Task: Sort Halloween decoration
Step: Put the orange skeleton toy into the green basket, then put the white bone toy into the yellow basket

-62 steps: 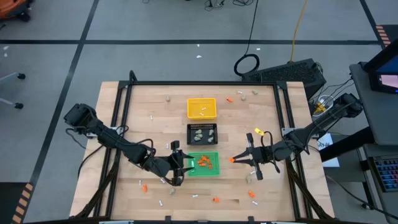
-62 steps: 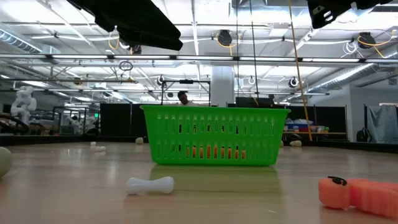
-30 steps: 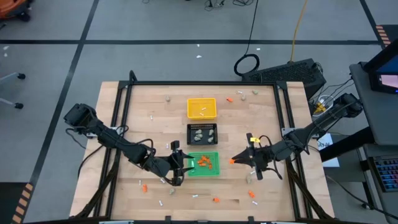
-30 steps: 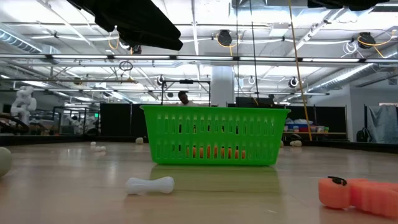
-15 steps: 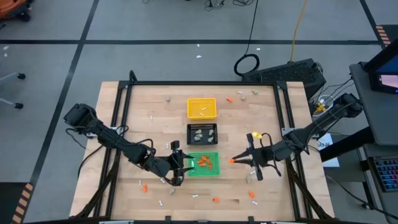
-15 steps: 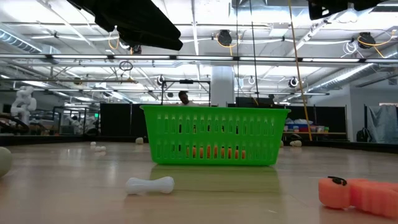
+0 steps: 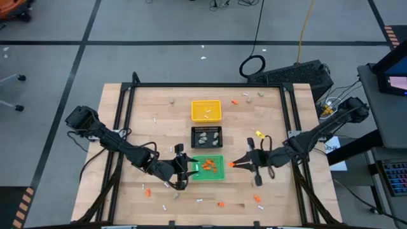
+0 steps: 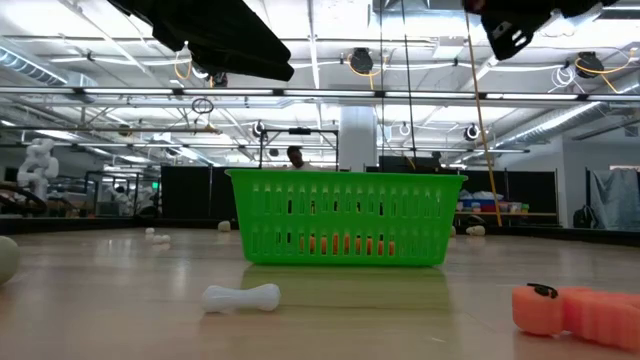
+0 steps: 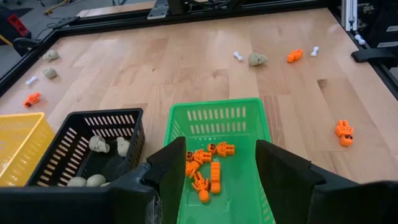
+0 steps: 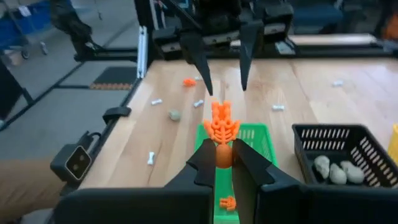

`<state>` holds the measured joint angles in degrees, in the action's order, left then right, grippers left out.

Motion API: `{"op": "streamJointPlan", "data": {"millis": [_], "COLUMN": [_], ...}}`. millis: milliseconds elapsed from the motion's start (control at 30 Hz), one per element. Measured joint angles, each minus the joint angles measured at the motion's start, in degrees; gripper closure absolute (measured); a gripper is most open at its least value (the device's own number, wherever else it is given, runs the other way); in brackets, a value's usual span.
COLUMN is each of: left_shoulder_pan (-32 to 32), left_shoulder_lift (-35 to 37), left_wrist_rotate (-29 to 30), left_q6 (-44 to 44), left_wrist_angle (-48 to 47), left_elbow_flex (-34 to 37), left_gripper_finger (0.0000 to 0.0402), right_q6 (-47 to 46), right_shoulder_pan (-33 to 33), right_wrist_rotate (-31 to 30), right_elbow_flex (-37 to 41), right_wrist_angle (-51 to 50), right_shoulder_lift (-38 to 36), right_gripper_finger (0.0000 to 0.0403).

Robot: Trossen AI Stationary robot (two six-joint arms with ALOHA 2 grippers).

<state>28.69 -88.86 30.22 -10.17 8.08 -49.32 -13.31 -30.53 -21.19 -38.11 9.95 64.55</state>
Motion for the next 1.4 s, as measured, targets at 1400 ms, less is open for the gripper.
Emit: {"op": "streamJointPlan", "data": {"millis": [1400], "left_shoulder_pan": [11.6], "left_shoulder_lift": [0.0], "left_wrist_rotate": [14.1], "left_q6": [-16.6], "left_wrist_angle": [-2.5], "left_elbow_flex": [0.0], "left_gripper_finger": [0.0208], "right_q6": [-16.5], "right_shoulder_pan": [6.7], "right_wrist_rotate": [8.0], "right_elbow_flex": [-34.2], "right_wrist_angle": [-43.0], "right_shoulder_lift": [32.0], "right_gripper_finger": [0.0244]}}
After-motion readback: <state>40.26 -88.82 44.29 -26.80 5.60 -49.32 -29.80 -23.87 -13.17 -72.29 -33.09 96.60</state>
